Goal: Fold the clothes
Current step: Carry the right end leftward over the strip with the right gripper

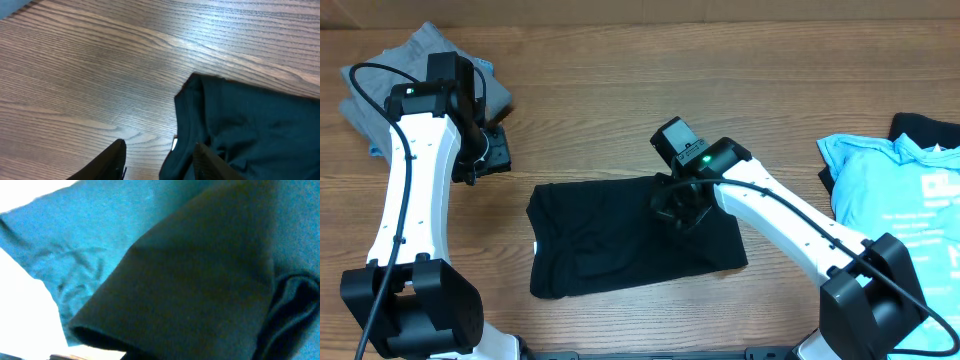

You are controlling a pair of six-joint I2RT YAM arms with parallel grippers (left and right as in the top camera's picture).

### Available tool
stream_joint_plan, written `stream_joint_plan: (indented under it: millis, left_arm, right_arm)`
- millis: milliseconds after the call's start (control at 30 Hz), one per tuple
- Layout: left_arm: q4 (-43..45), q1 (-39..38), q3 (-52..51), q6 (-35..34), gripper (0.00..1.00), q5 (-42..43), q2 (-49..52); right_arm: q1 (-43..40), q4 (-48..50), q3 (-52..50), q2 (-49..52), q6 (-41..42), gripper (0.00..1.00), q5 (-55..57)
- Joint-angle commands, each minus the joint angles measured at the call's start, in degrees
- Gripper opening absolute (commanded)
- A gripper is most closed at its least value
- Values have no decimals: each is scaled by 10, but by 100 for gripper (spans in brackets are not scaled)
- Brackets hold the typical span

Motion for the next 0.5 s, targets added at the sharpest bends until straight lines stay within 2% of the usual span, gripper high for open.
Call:
stream_joint_plan:
  millis: [0, 267, 333, 400, 433, 467]
  left_arm:
    - [-1, 1, 13, 10, 47, 5, 0]
    - [0, 1, 13, 12, 48, 4, 0]
    - [0, 1, 13, 14, 48, 5, 0]
    - [0, 1, 13, 14, 49, 5, 0]
    - [1, 1, 13, 13, 49, 5, 0]
    - [1, 1, 13, 13, 49, 5, 0]
  right_arm:
    - [11, 14, 14, 1, 22, 35, 3]
    - [-23, 19, 17, -40, -64, 33, -24]
    - [-54, -7, 17, -55, -70, 39, -13]
    - [-79, -30, 17, -55, -87, 40, 3]
    - [-92, -38, 15, -53, -96, 36, 13]
    - [-104, -39, 10, -53, -106, 28, 18]
